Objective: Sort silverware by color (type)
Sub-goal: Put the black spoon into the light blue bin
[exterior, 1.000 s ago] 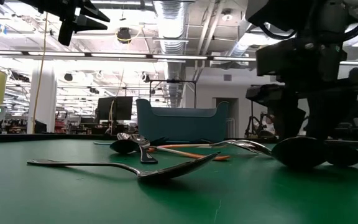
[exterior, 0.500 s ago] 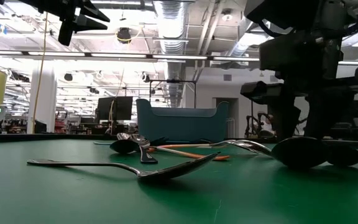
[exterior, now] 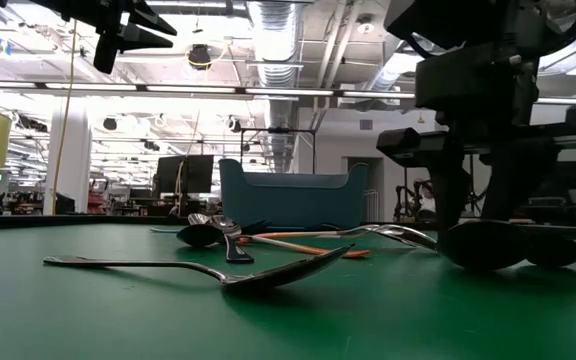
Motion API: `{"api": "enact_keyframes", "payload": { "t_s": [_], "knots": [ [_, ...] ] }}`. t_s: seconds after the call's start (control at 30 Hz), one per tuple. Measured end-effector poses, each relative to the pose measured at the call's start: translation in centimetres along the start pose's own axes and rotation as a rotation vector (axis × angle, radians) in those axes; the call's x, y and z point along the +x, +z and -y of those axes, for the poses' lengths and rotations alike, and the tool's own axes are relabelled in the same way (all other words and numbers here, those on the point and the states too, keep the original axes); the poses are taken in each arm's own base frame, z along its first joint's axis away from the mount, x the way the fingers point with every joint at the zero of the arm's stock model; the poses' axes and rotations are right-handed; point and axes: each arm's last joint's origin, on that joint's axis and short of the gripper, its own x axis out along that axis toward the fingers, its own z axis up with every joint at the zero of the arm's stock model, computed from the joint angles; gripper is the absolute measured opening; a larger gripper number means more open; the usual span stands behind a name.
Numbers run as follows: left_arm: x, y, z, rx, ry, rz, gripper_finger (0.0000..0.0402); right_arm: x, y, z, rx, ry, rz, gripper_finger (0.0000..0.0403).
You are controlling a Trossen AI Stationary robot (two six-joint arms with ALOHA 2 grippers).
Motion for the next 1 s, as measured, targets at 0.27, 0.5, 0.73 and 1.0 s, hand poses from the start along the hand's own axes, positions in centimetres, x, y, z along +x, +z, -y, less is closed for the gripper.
{"api": "enact_keyframes", "payload": {
  "t_s": [0.27, 0.5, 0.73, 1.0],
  "knots": [
    [0.0, 0.0, 0.0, 0.005, 0.001, 0.001, 0.0086, 0.1, -0.1, -0.1, -0.03, 0.022, 0.005, 0.0136],
    [0.0, 0.0, 0.0, 0.006, 0.002, 0.001, 0.0086, 0.5, -0.8, -0.4, -0.034, 0.036, -0.013, 0.0136],
    [0.0, 0.0, -0.1, 0.0, 0.025, 0.015, 0.0086, 0.5, -0.9, -0.2, -0.025, 0.032, -0.016, 0.0136],
    [0.0, 0.1, -0.1, -0.002, 0.037, 0.022, 0.0086, 0.5, -1.3, 0.3, -0.002, 0.029, -0.039, 0.0103]
  ]
}}
